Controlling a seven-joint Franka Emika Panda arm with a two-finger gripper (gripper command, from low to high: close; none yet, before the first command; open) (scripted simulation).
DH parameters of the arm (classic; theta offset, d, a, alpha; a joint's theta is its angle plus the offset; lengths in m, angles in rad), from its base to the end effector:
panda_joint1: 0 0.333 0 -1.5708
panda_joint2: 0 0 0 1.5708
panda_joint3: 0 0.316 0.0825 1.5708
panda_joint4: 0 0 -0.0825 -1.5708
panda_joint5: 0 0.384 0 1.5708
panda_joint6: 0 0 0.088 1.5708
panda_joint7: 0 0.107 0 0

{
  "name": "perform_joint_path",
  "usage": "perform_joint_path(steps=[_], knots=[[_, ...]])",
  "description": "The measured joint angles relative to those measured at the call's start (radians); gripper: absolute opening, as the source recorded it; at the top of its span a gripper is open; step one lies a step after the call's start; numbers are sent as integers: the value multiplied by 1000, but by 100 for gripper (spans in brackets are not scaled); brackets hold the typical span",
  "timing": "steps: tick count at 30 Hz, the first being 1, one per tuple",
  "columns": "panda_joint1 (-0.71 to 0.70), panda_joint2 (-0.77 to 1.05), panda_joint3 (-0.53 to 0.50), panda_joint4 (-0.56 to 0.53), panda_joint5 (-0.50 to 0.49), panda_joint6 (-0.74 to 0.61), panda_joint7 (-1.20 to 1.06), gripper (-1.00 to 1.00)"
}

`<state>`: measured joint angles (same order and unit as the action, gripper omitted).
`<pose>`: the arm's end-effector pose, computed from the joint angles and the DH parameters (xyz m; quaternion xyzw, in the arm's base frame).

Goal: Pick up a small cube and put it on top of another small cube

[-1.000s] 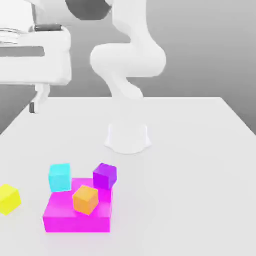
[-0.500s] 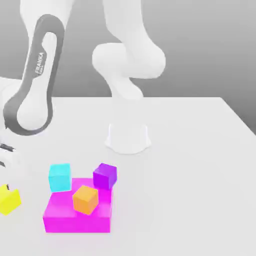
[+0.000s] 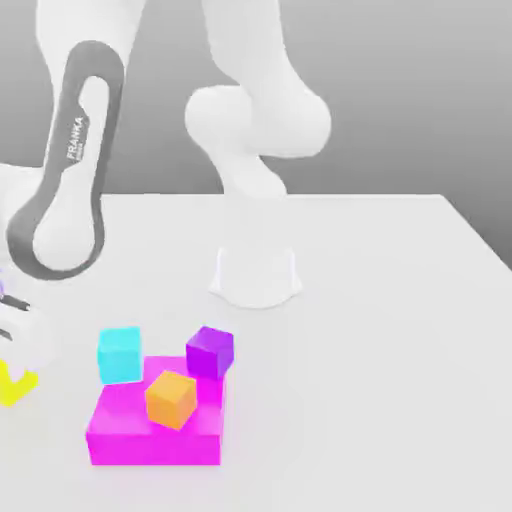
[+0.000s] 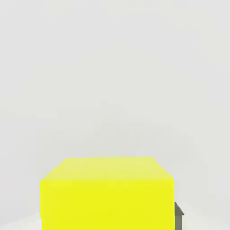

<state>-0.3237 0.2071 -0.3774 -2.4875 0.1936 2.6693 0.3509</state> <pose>0.3539 -0.3136 0.2127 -0.8203 0.5720 0.0012 0.0060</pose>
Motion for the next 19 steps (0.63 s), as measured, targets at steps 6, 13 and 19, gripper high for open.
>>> perform_joint_path(steps=[6, 13, 19], knots=[[158, -221, 87, -95, -156, -108, 137, -100], [243, -348, 187, -189, -230, -133, 213, -100], [252, -254, 188, -207, -206, -22, 196, 100]])
